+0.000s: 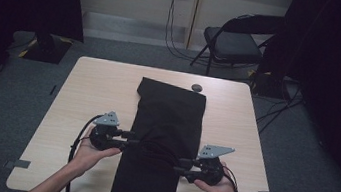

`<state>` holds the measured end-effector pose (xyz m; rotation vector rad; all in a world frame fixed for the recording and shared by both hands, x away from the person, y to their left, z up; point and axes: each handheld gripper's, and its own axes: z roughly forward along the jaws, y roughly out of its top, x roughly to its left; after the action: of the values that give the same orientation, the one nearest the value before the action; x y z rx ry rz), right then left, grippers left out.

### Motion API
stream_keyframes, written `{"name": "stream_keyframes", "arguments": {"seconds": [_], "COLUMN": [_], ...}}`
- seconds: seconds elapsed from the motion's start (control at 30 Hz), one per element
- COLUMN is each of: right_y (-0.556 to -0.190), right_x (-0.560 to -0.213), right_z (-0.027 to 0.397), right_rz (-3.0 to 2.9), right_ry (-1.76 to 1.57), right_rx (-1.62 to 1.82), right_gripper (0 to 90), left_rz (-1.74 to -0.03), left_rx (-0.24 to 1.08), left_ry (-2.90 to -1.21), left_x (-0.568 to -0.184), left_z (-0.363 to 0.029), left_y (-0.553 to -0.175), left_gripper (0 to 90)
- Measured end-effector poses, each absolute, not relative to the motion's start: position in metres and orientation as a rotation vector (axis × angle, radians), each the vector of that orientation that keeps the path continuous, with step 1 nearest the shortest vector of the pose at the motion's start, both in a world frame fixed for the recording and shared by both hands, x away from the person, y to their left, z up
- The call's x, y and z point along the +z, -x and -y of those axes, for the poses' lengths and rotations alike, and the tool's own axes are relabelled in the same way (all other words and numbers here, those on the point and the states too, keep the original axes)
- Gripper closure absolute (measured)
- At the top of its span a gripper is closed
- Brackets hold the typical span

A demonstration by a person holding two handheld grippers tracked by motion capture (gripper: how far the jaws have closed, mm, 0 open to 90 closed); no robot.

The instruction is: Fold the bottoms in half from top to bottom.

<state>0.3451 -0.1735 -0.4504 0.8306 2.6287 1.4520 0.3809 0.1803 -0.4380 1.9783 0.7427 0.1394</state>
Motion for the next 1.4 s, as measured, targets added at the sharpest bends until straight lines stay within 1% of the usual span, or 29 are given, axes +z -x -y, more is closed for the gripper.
{"name": "stream_keyframes", "arguments": {"seconds": [0.1, 0.23, 0.27, 0.33, 0.37, 0.4, 0.5, 0.53, 0.6, 0.67, 0.73, 0.77, 0.9, 0.93, 1.0, 1.07, 1.13, 1.17, 1.2, 1.27, 1.33, 1.4], "right_y": [-0.352, -0.364, -0.374, -0.380, -0.385, -0.392, -0.387, -0.373, -0.368, -0.353, -0.350, -0.348, -0.349, -0.348, -0.345, -0.339, -0.335, -0.335, -0.335, -0.340, -0.351, -0.375], "right_x": [-0.443, -0.434, -0.432, -0.434, -0.439, -0.452, -0.462, -0.472, -0.474, -0.478, -0.481, -0.486, -0.488, -0.488, -0.489, -0.488, -0.486, -0.486, -0.483, -0.476, -0.469, -0.464], "right_z": [0.173, 0.168, 0.162, 0.159, 0.155, 0.146, 0.139, 0.130, 0.128, 0.122, 0.122, 0.122, 0.124, 0.125, 0.125, 0.124, 0.126, 0.126, 0.128, 0.132, 0.137, 0.143], "right_rz": [-2.579, -2.505, -2.454, -2.435, -2.422, -2.467, -2.539, -2.649, -2.678, -2.727, -2.722, -2.708, -2.722, -2.731, -2.762, -2.780, -2.821, -2.821, -2.818, -2.769, -2.680, -2.544], "right_ry": [-0.847, -0.863, -0.901, -0.920, -0.940, -0.971, -0.931, -0.848, -0.814, -0.721, -0.708, -0.687, -0.703, -0.719, -0.716, -0.688, -0.686, -0.686, -0.685, -0.724, -0.774, -0.860], "right_rx": [1.510, 1.557, 1.559, 1.529, 1.471, 1.418, 1.348, 1.305, 1.289, 1.235, 1.220, 1.232, 1.249, 1.258, 1.279, 1.264, 1.263, 1.263, 1.265, 1.317, 1.346, 1.286], "right_gripper": [56.4, 58.3, 62.5, 64.0, 66.0, 68.9, 70.6, 71.5, 71.5, 71.5, 71.4, 71.4, 71.3, 71.3, 70.9, 68.6, 55.7, 55.7, 52.3, 53.3, 53.5, 52.3], "left_rz": [-0.807, -0.799, -0.786, -0.773, -0.759, -0.739, -0.735, -0.746, -0.744, -0.740, -0.723, -0.694, -0.670, -0.662, -0.648, -0.645, -0.619, -0.625, -0.628, -0.626, -0.613, -0.627], "left_rx": [0.167, 0.155, 0.168, 0.157, 0.158, 0.158, 0.171, 0.163, 0.172, 0.167, 0.151, 0.165, 0.171, 0.163, 0.108, 0.084, 0.054, 0.046, 0.029, -0.007, 0.082, 0.113], "left_ry": [-1.985, -2.022, -2.042, -2.043, -2.046, -2.041, -2.046, -2.043, -2.065, -2.101, -2.145, -2.190, -2.244, -2.296, -2.329, -2.325, -2.330, -2.329, -2.333, -2.318, -2.231, -2.169], "left_x": [-0.447, -0.453, -0.454, -0.454, -0.453, -0.451, -0.450, -0.452, -0.456, -0.462, -0.468, -0.473, -0.476, -0.478, -0.484, -0.484, -0.484, -0.484, -0.483, -0.479, -0.471, -0.463], "left_z": [-0.183, -0.176, -0.169, -0.167, -0.166, -0.165, -0.166, -0.166, -0.164, -0.159, -0.152, -0.145, -0.142, -0.140, -0.139, -0.139, -0.139, -0.140, -0.140, -0.143, -0.146, -0.148], "left_y": [-0.390, -0.392, -0.391, -0.390, -0.388, -0.386, -0.384, -0.385, -0.385, -0.385, -0.383, -0.379, -0.377, -0.375, -0.371, -0.366, -0.359, -0.355, -0.352, -0.350, -0.349, -0.361], "left_gripper": [58.4, 56.8, 56.1, 56.1, 55.9, 54.8, 54.5, 54.0, 53.8, 53.0, 52.8, 53.8, 53.8, 53.8, 53.9, 53.8, 53.9, 53.9, 54.0, 55.2, 57.8, 55.9]}}
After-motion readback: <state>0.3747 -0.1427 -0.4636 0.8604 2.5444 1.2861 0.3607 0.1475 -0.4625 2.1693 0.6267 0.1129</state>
